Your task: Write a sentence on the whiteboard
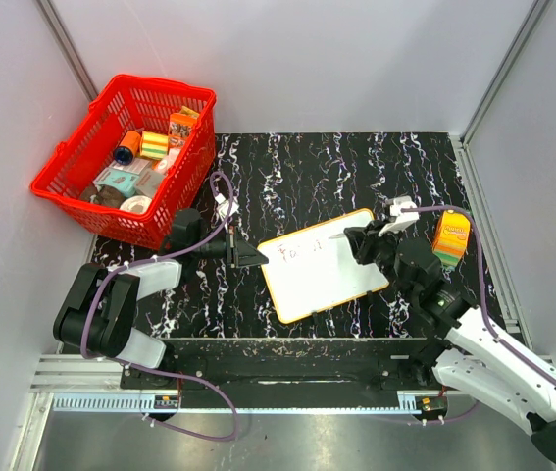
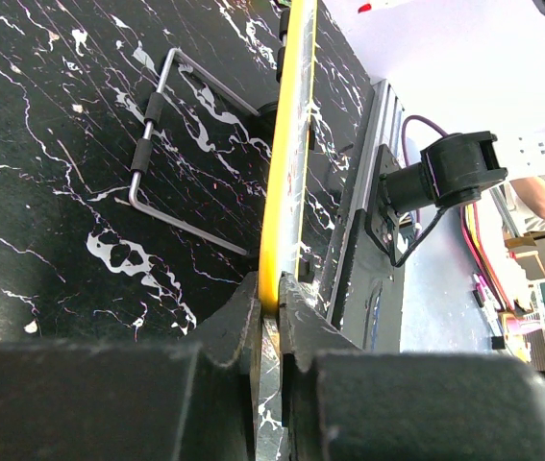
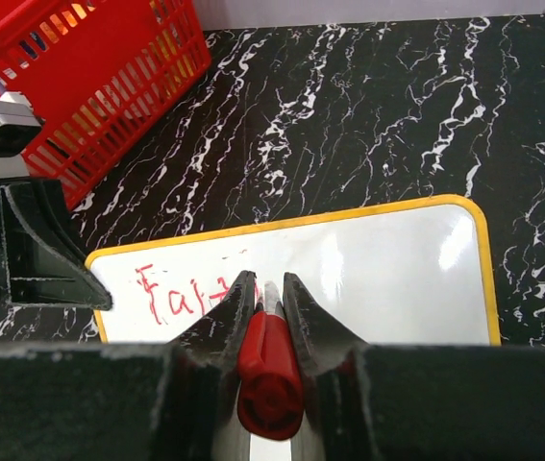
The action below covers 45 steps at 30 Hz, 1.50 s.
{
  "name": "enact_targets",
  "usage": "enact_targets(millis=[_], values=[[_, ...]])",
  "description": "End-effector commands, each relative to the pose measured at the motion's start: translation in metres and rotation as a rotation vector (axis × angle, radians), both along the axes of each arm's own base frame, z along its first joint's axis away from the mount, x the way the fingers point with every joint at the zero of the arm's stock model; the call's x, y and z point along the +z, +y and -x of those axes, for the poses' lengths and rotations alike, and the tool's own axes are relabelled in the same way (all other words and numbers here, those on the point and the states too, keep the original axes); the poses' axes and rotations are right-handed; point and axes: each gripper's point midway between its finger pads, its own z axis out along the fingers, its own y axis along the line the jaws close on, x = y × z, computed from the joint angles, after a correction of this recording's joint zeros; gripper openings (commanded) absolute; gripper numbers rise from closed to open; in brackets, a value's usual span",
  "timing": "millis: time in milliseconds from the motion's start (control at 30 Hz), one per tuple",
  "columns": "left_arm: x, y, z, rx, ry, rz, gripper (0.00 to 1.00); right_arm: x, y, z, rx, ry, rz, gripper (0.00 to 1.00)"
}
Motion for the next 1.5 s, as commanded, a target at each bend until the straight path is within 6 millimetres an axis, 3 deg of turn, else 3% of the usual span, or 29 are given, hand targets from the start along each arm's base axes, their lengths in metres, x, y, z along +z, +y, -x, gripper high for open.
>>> enact_targets(millis=[0, 267, 367, 567, 700, 800, 1233, 1467], values=[[-0.004, -0.003, -0.002, -0.019, -0.111, -0.036, 0.0, 0.031, 0.007, 0.004, 0.055, -0.053, -0.041, 0.0], [-0.004, -0.003, -0.002, -0.019, -0.111, -0.038, 0.0, 0.02, 0.029, 0.02, 0.192, -0.012, -0.032, 0.01], [-0.004, -0.003, -0.002, -0.019, -0.111, -0.039, 0.0, 0.02, 0.031, 0.024, 0.168, -0.028, -0.018, 0.0], [-0.005, -0.003, -0.002, -0.017, -0.108, -0.042, 0.0, 0.031, 0.003, 0.017, 0.023, -0.086, -0.017, 0.0], [-0.003, -0.004, -0.002, -0.021, -0.112, -0.039, 0.0, 0.032, -0.027, 0.004, -0.15, -0.095, 0.022, 0.0], [-0.004, -0.003, -0.001, -0.019, -0.11, -0.041, 0.0, 0.029, -0.032, 0.002, -0.183, -0.098, 0.025, 0.0], [-0.004, -0.004, -0.001, -0.026, -0.111, -0.04, 0.0, 0.034, -0.008, -0.023, -0.181, -0.122, 0.012, 0.0], [-0.004, -0.005, 0.0, -0.028, -0.109, -0.039, 0.0, 0.024, 0.001, -0.033, -0.185, -0.105, 0.04, 0.0]])
